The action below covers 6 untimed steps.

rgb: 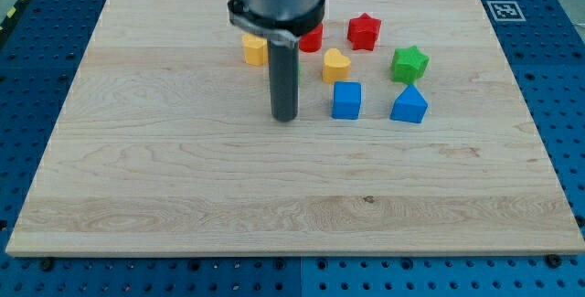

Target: Move your arm towards bottom center of the board

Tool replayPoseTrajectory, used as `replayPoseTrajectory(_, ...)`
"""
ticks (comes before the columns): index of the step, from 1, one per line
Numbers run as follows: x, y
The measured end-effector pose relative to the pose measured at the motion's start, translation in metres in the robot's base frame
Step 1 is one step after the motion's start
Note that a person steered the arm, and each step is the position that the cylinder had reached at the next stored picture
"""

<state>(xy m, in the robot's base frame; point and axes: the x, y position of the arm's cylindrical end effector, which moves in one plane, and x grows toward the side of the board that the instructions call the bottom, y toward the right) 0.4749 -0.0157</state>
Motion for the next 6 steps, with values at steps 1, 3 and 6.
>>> replayPoseTrajectory(1, 0.067, -0.002)
replayPoseTrajectory(3, 0.093, -0.007)
replayPoseTrajectory(6, 0.063, -0.063)
